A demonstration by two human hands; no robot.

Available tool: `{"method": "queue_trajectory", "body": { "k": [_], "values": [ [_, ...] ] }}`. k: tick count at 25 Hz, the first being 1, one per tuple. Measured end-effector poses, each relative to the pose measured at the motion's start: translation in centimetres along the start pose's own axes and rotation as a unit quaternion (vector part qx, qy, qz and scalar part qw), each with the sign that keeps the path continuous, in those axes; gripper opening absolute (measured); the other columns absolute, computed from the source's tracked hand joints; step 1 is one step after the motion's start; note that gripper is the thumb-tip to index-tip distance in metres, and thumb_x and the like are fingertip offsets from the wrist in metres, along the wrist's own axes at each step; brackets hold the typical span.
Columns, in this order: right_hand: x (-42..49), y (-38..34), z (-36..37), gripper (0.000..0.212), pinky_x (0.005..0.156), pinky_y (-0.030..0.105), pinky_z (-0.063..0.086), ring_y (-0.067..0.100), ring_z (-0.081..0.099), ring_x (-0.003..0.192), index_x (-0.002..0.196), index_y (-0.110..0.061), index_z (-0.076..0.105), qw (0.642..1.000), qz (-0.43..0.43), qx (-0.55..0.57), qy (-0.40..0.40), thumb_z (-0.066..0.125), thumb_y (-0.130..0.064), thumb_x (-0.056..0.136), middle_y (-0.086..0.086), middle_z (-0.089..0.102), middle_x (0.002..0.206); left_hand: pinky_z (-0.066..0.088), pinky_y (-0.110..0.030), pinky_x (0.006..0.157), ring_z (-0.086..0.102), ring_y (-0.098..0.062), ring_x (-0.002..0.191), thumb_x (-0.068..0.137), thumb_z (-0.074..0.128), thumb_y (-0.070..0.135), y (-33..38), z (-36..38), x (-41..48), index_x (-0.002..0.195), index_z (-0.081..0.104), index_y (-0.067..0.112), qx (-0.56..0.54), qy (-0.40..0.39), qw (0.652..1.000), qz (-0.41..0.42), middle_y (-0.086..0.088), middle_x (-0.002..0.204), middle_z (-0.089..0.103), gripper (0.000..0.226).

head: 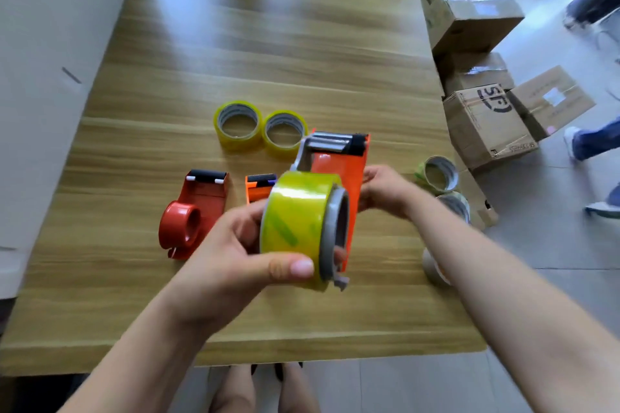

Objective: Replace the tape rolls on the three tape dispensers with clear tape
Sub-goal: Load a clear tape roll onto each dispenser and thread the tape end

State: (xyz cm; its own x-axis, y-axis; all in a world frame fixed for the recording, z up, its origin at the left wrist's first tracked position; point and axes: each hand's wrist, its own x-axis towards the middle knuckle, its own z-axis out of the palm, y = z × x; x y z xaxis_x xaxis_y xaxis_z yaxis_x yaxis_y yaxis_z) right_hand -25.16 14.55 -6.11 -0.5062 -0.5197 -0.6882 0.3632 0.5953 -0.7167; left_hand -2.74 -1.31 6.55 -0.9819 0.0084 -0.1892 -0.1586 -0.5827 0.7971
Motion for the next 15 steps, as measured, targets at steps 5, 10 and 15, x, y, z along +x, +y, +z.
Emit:
{"method": "queue_trajectory", "body": {
  "k": [5,10,15],
  "values": [
    [-2.9,5.2,6.9,0.010,0.046,0.021,0.053,0.008,0.046,0.040,0.081,-0.005,0.053,0.928,0.163,0.329,-0.067,0.055,0.004,0.082,0.006,0.055,0.056,0.059,-0.035,0.065,0.071,-0.021,0.073,0.053,0.080,0.021,1.3,0.3,4.0,0.092,0.072,0.006,-0.048,0.046,0.998,0.022,-0.011,0.081,0.075,0.043],
    [-6.1,6.0,10.2,0.019,0.041,0.018,0.049,0.006,0.040,0.032,0.091,-0.006,0.057,0.817,0.182,0.543,-0.068,0.053,0.004,0.075,0.008,0.050,0.055,0.057,-0.041,0.074,0.071,-0.020,0.076,0.056,0.076,0.014,-0.4,-0.9,7.3,0.091,0.072,0.009,-0.069,0.109,0.992,0.002,-0.009,0.082,0.074,0.036],
    [-6.1,6.1,12.1,0.051,0.045,0.027,0.055,0.013,0.045,0.037,0.079,0.009,0.069,0.750,0.148,0.639,-0.086,0.082,0.022,0.032,0.013,0.048,0.058,0.049,-0.047,0.084,0.068,-0.022,0.078,0.068,0.066,0.009,-4.4,-1.4,8.9,0.102,0.063,0.005,-0.033,0.165,0.985,-0.033,-0.007,0.085,0.074,0.034]
  ]
}}
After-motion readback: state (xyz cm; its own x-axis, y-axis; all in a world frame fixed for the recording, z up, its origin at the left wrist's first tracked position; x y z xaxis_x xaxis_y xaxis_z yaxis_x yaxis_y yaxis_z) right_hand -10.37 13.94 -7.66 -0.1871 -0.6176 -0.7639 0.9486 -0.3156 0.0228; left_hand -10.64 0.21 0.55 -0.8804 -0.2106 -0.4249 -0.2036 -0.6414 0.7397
